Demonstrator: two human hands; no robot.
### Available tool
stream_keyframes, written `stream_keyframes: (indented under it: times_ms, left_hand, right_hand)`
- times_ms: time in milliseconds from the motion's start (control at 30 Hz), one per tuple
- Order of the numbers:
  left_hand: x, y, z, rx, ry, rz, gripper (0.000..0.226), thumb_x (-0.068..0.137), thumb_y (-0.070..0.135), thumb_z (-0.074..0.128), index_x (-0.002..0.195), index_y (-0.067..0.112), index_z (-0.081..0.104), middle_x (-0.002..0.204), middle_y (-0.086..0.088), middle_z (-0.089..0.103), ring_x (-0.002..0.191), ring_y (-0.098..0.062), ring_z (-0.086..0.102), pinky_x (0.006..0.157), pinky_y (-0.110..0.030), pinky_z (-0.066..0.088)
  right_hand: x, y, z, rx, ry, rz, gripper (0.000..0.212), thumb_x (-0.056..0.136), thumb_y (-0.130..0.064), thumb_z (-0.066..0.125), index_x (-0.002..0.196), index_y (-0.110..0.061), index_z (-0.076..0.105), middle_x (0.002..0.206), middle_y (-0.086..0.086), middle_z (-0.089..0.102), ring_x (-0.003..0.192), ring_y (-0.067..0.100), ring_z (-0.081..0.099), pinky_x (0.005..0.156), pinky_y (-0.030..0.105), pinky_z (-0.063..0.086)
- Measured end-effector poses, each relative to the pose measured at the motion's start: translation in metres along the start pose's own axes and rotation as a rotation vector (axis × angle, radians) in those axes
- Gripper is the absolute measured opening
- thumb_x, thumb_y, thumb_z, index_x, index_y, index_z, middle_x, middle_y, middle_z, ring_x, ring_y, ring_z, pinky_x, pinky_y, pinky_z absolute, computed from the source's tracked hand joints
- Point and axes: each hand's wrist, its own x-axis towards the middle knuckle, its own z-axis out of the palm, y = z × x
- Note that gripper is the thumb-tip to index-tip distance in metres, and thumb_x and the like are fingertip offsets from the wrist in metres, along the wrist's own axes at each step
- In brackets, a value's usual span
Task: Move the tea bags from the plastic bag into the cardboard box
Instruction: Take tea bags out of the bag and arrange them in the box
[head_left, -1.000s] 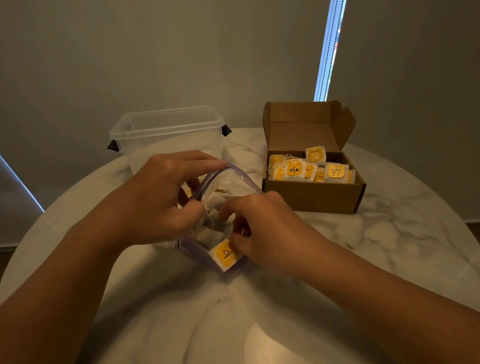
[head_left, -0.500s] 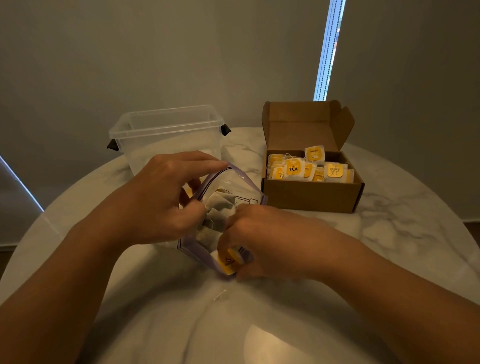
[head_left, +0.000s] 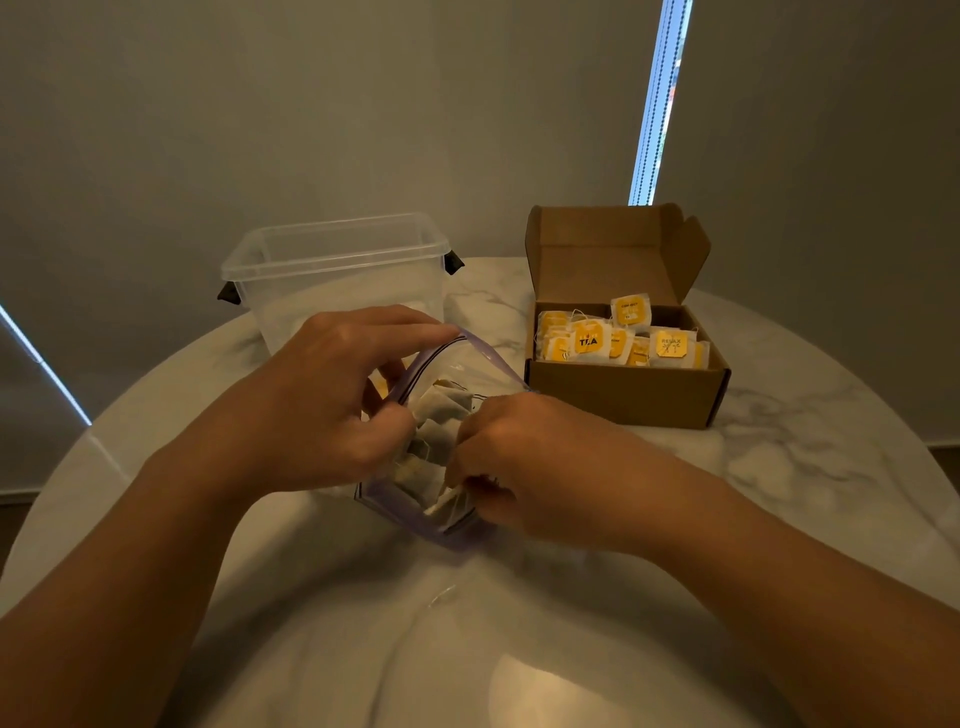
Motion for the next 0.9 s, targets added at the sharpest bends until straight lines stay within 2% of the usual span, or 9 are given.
stream_keyframes:
  times_ms: [200, 300, 400, 500, 567, 667, 733, 800, 900]
  left_hand:
    - [0.000, -0.001, 0.000, 0.001, -0.006, -0.005, 0.060, 0.075, 0.034, 0.044, 0.131, 0.019, 0.060, 0.119, 0.009, 0.062, 0.092, -0.001, 0.059, 0.062, -0.009, 0.050]
    - [-0.001, -0.001, 0.000, 0.000, -0.005, -0.019, 0.060, 0.075, 0.035, 0.044, 0.131, 0.022, 0.059, 0.119, 0.011, 0.062, 0.091, -0.003, 0.061, 0.062, -0.012, 0.052]
    - [-0.001, -0.001, 0.001, 0.001, -0.003, -0.032, 0.061, 0.074, 0.037, 0.043, 0.132, 0.024, 0.058, 0.119, 0.014, 0.061, 0.089, -0.004, 0.061, 0.061, -0.012, 0.053]
    - [-0.002, -0.004, 0.001, -0.013, -0.007, -0.044, 0.062, 0.075, 0.039, 0.043, 0.133, 0.025, 0.057, 0.119, 0.014, 0.062, 0.087, -0.007, 0.062, 0.060, -0.015, 0.054]
    - [-0.002, -0.005, 0.001, -0.022, -0.006, -0.043, 0.061, 0.075, 0.040, 0.043, 0.133, 0.026, 0.057, 0.118, 0.014, 0.062, 0.086, -0.007, 0.062, 0.059, -0.015, 0.053]
    - [-0.002, -0.006, 0.002, -0.023, 0.000, -0.040, 0.061, 0.076, 0.042, 0.042, 0.133, 0.026, 0.057, 0.117, 0.015, 0.062, 0.086, -0.009, 0.063, 0.059, -0.017, 0.056]
    - [-0.002, -0.007, 0.003, -0.025, 0.006, -0.039, 0.061, 0.076, 0.043, 0.042, 0.133, 0.028, 0.057, 0.118, 0.016, 0.062, 0.089, -0.008, 0.063, 0.060, -0.017, 0.056]
    - [-0.002, -0.007, 0.004, -0.024, 0.008, -0.036, 0.060, 0.076, 0.044, 0.042, 0.133, 0.031, 0.056, 0.117, 0.019, 0.061, 0.094, -0.006, 0.061, 0.060, -0.014, 0.055]
    - [-0.002, -0.008, 0.005, -0.034, 0.011, -0.034, 0.060, 0.075, 0.044, 0.042, 0.132, 0.032, 0.055, 0.116, 0.022, 0.060, 0.097, -0.006, 0.059, 0.060, -0.011, 0.053]
  right_hand:
    - [-0.006, 0.010, -0.013, 0.248, 0.219, 0.082, 0.019, 0.087, -0.019, 0.069, 0.105, -0.024, 0.076, 0.085, -0.018, 0.065, 0.074, 0.001, 0.061, 0.068, 0.013, 0.052]
    - [-0.010, 0.016, -0.021, 0.379, 0.239, 0.149, 0.019, 0.088, -0.020, 0.069, 0.104, -0.026, 0.076, 0.083, -0.014, 0.070, 0.075, 0.003, 0.065, 0.068, 0.020, 0.057]
    - [-0.016, 0.025, -0.030, 0.614, 0.176, 0.185, 0.016, 0.092, -0.014, 0.064, 0.103, -0.018, 0.074, 0.074, -0.004, 0.073, 0.063, 0.011, 0.070, 0.054, 0.023, 0.056]
    - [-0.025, 0.035, -0.046, 0.867, 0.183, 0.168, 0.017, 0.093, -0.008, 0.059, 0.101, -0.002, 0.072, 0.085, 0.009, 0.075, 0.075, 0.023, 0.074, 0.060, 0.028, 0.058]
    - [-0.030, 0.042, -0.058, 0.946, 0.230, 0.172, 0.024, 0.089, -0.017, 0.060, 0.099, 0.000, 0.072, 0.088, 0.012, 0.075, 0.076, 0.024, 0.073, 0.063, 0.029, 0.059]
    - [-0.037, 0.059, -0.074, 0.785, 0.340, 0.211, 0.019, 0.082, -0.020, 0.068, 0.094, -0.006, 0.074, 0.084, 0.008, 0.075, 0.067, 0.018, 0.072, 0.061, 0.025, 0.057]
    - [-0.037, 0.077, -0.083, 0.646, 0.432, 0.272, 0.013, 0.080, -0.011, 0.074, 0.093, -0.012, 0.074, 0.085, 0.003, 0.075, 0.072, 0.015, 0.072, 0.063, 0.025, 0.057]
    - [-0.032, 0.097, -0.086, 0.492, 0.502, 0.361, 0.018, 0.081, -0.006, 0.075, 0.091, -0.020, 0.074, 0.087, -0.003, 0.075, 0.080, 0.010, 0.072, 0.068, 0.027, 0.058]
    - [-0.018, 0.120, -0.081, 0.321, 0.493, 0.456, 0.023, 0.082, -0.005, 0.074, 0.093, -0.026, 0.073, 0.092, -0.007, 0.071, 0.085, 0.006, 0.069, 0.077, 0.030, 0.060]
